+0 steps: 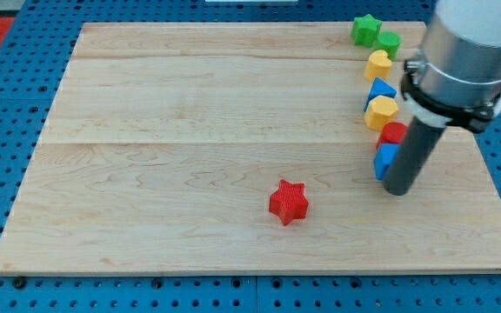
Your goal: Push the red star left below the cube
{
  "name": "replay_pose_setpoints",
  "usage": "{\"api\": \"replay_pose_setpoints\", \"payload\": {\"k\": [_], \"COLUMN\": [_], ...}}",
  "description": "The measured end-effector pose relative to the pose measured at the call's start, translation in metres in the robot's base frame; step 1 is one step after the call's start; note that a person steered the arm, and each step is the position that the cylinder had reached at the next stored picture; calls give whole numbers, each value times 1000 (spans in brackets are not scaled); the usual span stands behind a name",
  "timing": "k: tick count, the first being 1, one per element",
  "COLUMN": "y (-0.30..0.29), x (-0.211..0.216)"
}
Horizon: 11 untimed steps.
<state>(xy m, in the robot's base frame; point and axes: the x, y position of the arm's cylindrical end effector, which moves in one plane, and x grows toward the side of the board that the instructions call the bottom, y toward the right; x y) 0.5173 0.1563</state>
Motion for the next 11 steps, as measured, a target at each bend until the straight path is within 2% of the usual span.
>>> {"api": "replay_pose_setpoints", "payload": {"k": [2, 4, 6, 7, 11], "y": [-18, -71, -81, -138, -168], "x": [0, -15, -16, -17, -3]}}
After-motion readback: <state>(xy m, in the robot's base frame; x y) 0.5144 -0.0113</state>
